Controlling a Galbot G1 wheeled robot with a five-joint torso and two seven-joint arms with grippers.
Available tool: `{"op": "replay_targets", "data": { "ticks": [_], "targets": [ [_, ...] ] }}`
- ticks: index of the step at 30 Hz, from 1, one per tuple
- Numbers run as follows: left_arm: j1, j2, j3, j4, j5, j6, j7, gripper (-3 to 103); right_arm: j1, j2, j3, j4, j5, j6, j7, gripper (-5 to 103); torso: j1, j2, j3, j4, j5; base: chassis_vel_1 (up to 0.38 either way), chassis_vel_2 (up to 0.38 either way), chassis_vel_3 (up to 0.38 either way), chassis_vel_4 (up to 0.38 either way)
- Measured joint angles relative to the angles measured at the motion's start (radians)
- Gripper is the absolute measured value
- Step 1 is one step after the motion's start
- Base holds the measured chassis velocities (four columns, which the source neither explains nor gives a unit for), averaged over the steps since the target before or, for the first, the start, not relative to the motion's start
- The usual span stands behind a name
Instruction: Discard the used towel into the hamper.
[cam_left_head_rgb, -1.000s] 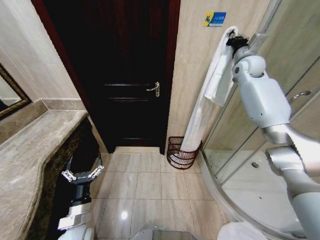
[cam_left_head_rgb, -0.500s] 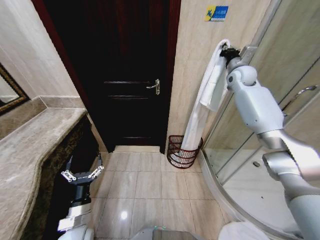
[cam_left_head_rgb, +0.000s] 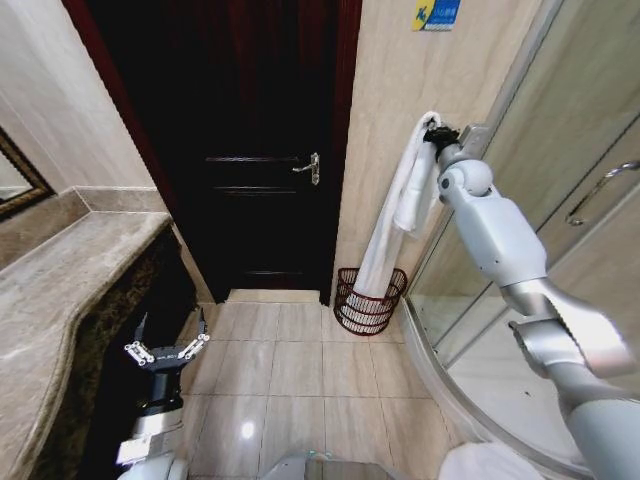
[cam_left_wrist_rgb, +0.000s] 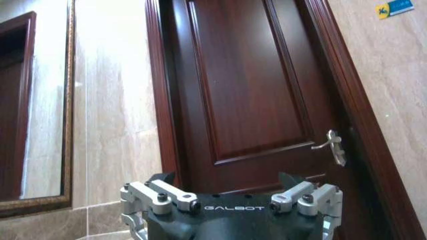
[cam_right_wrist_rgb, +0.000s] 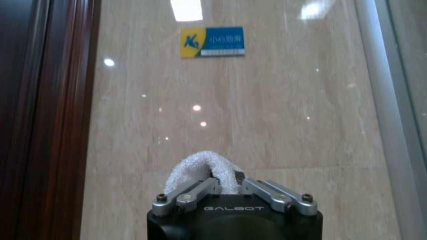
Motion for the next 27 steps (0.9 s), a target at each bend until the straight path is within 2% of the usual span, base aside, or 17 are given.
{"op": "replay_targets", "data": {
  "ticks": [9, 17, 27],
  "targets": [
    [0.005, 0.0, -0.003, 0.003, -0.013, -0.007, 0.001, 100, -0.001, 0.01, -0.014, -0.065, -0.021, -0.024, -0.031, 2, -0.017, -0.036, -0.019, -0.0001, 0.0006, 0.0, 0.0, 0.0, 0.0],
    [0.004, 0.0, -0.006, 0.005, -0.019, -0.008, 0.002, 100, 0.061, 0.022, -0.038, -0.152, 0.02, -0.064, -0.052, 2, -0.035, -0.079, -0.043, -0.0001, 0.0004, 0.0, 0.0, 0.0, 0.0],
    [0.005, 0.0, -0.012, 0.003, -0.029, -0.008, 0.002, 100, 0.082, 0.016, -0.063, -0.15, 0.054, -0.081, -0.066, 2, -0.055, -0.124, -0.068, 0.0002, 0.0, 0.0, 0.0, 0.0, 0.0]
  ]
}}
